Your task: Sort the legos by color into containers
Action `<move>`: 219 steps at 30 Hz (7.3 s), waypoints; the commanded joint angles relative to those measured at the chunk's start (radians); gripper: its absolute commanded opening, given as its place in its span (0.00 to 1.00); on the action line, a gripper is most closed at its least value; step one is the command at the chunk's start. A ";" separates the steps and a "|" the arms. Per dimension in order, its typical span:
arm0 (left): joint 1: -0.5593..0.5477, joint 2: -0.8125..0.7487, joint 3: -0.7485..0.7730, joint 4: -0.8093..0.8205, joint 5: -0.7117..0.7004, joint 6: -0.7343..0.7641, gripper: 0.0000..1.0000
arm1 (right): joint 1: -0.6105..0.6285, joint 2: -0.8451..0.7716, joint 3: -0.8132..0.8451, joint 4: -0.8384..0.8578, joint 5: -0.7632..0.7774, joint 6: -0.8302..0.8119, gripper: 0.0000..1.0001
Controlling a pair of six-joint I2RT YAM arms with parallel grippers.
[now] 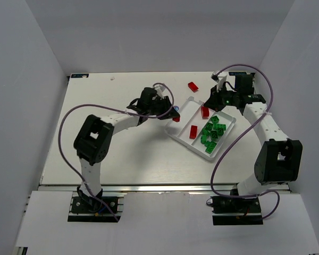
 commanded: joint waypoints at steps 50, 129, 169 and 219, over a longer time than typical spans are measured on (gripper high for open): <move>-0.119 -0.109 0.073 -0.224 -0.313 0.101 0.13 | 0.042 0.417 0.426 -0.107 0.332 0.133 0.71; -0.076 -0.835 -0.558 -0.247 -0.610 -0.069 0.56 | 0.062 0.249 0.048 -0.015 0.130 -0.120 0.00; -0.076 -0.877 -0.604 -0.228 -0.614 -0.089 0.56 | -0.016 0.179 0.044 0.201 0.375 0.112 0.89; -0.076 -0.803 -0.552 -0.277 -0.611 -0.111 0.55 | -0.056 0.731 0.502 0.048 0.849 0.780 0.63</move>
